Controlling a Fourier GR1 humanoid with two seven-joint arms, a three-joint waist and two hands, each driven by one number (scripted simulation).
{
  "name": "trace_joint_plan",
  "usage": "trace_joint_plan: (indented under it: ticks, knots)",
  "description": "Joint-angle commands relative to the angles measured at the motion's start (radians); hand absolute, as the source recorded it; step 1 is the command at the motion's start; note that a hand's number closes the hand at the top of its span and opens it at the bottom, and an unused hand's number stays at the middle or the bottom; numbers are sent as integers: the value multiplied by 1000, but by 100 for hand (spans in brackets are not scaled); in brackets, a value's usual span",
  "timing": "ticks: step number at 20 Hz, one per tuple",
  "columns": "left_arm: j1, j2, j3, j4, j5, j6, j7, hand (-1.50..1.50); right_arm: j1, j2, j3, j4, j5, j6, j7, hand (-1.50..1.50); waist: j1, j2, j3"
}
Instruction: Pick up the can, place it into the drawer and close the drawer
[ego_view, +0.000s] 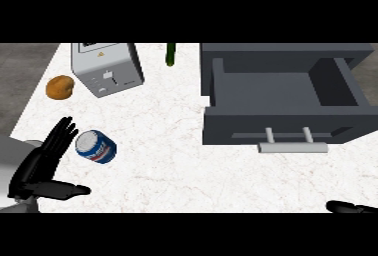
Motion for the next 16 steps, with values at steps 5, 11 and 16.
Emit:
trace_joint_plan:
  ticks: [5,11,16]
  knots:
    - [-125,25,16,313,-63,21,-152,-150,25,38,28,-94,34,-16,72,-150,-3,1,0]
    - [-203,55,13,540,-113,30,-303,-150,24,6,-62,-19,-21,51,12,-150,-3,1,0]
    - [-276,46,26,696,-127,78,-352,-150,-51,29,13,-26,64,-1,67,-150,-2,2,-1]
